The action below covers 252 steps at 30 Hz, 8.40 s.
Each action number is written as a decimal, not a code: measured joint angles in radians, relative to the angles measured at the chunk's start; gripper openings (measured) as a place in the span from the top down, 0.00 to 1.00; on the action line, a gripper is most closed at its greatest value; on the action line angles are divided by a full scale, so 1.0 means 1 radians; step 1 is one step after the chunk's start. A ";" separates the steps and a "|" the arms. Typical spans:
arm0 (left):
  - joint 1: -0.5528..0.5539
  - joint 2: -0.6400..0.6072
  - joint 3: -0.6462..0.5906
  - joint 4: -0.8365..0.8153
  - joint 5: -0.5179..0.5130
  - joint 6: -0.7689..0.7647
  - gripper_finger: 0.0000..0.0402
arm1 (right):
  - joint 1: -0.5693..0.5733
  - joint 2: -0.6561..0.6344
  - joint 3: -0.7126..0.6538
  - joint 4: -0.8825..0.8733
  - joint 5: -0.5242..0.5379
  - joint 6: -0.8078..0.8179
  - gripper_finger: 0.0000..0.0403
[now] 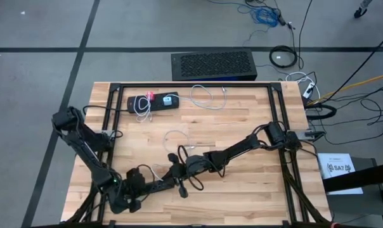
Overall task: Insert USB
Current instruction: Insert the white USB cable into the black charger adapter, then return to Home Position
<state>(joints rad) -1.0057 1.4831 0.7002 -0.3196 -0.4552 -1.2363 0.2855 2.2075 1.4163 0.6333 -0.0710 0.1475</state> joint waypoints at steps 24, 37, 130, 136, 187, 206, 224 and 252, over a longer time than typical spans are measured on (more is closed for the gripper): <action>0.002 0.059 0.003 0.042 -0.026 -0.016 0.99 | 0.007 0.073 0.002 0.038 -0.009 -0.061 1.00; 0.003 0.054 0.001 0.042 -0.025 -0.015 0.99 | -0.010 0.072 0.003 0.025 -0.014 -0.098 1.00; 0.024 0.054 0.003 0.054 -0.015 -0.008 0.99 | -0.025 0.045 0.001 -0.042 -0.086 -0.117 1.00; 0.024 0.054 0.003 0.057 -0.016 -0.007 0.99 | -0.042 0.045 0.001 -0.043 -0.093 -0.107 1.00; 0.025 0.055 0.004 0.075 -0.019 0.012 0.99 | -0.057 0.122 0.058 -0.068 -0.101 0.031 0.63; 0.012 0.021 0.074 0.008 -0.005 0.048 0.99 | -0.057 0.011 0.056 -0.278 -0.145 0.049 0.47; -0.075 -0.332 0.109 -0.315 -0.293 0.114 0.99 | -0.002 -0.374 0.061 -1.052 0.133 -0.182 0.61; 0.847 -0.667 0.078 -0.047 0.219 1.206 0.99 | -0.194 -1.184 -0.850 -0.478 0.171 -0.186 1.00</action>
<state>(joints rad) -0.1590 0.8159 0.7780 -0.3661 -0.2359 -0.0302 0.0914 1.0233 0.5665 0.1555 0.1000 -0.0385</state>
